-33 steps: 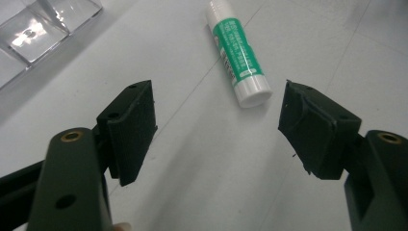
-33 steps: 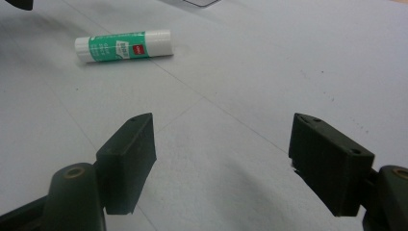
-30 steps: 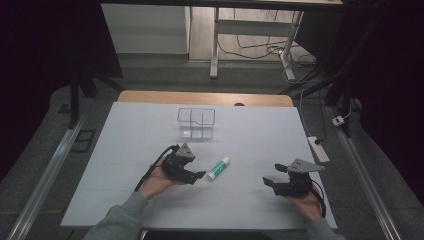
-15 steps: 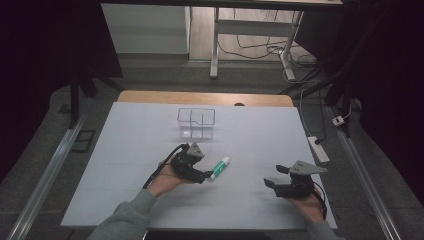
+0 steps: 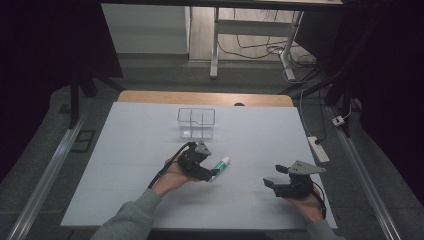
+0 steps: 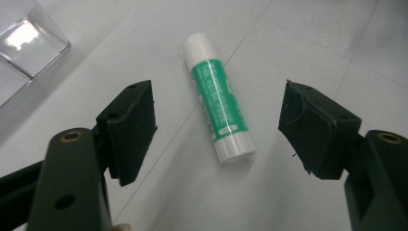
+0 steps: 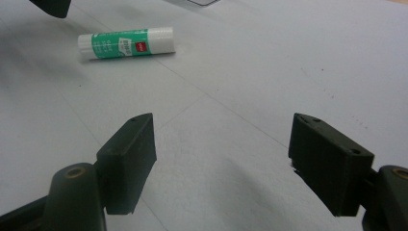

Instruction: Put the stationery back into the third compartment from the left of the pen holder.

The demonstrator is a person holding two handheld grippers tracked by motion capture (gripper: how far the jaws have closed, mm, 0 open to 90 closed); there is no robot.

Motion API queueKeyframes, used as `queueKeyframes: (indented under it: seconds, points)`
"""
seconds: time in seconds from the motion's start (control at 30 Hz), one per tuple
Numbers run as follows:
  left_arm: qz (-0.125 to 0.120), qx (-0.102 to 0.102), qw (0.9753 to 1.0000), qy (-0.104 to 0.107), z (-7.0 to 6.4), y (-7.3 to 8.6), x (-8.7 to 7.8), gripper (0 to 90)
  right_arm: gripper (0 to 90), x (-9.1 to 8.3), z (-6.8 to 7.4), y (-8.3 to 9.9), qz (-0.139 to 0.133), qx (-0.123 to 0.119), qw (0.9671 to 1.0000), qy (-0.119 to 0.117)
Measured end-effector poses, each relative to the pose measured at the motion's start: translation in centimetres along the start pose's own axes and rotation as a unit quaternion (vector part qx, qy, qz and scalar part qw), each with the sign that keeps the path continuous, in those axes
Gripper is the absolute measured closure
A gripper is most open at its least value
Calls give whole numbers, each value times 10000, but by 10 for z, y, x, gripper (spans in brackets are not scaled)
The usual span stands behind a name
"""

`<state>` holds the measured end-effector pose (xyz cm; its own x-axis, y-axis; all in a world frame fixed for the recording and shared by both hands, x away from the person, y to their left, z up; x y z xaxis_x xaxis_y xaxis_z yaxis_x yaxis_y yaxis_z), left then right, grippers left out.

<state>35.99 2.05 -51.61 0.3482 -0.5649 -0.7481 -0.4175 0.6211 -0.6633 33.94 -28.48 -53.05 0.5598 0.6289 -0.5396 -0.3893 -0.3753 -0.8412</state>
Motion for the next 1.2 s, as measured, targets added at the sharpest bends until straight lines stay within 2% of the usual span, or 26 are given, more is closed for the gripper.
queueKeyframes:
  seconds: [0.5, 0.77, 0.87, 1.07, 1.2]
  points:
    - [470, -41, 9989, -62, -1, -3, 26, 255, 238, 2, 0, 0, 74, -53, 10000, 25]
    - [731, -41, 9973, -52, 0, 1, 41, 273, 238, 3, -1, 0, 47, -16, 10000, 38]
    - [776, -6, 9969, -115, -1, 1, 42, 283, 238, 3, -1, 0, 102, -51, 9999, 34]
    - [852, 40, 9963, -107, -2, 2, 44, 364, 238, 2, -2, 0, 71, -29, 9999, 69]
    - [868, -21, 9962, -55, -3, 3, 45, 462, 239, 3, -2, 0, 105, -57, 9999, 77]
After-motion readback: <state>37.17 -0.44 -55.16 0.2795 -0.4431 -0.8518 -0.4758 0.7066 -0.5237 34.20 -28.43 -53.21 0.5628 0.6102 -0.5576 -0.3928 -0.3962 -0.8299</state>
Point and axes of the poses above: each handheld gripper's, and its own axes: x roughly forward along the jaws, y roughly out of its underside, z roughly to its left, the point moved 4 cm from there along x, roughly forward along the jaws, and after that the axes turned 2 degrees about x, right-handed, at the moved point
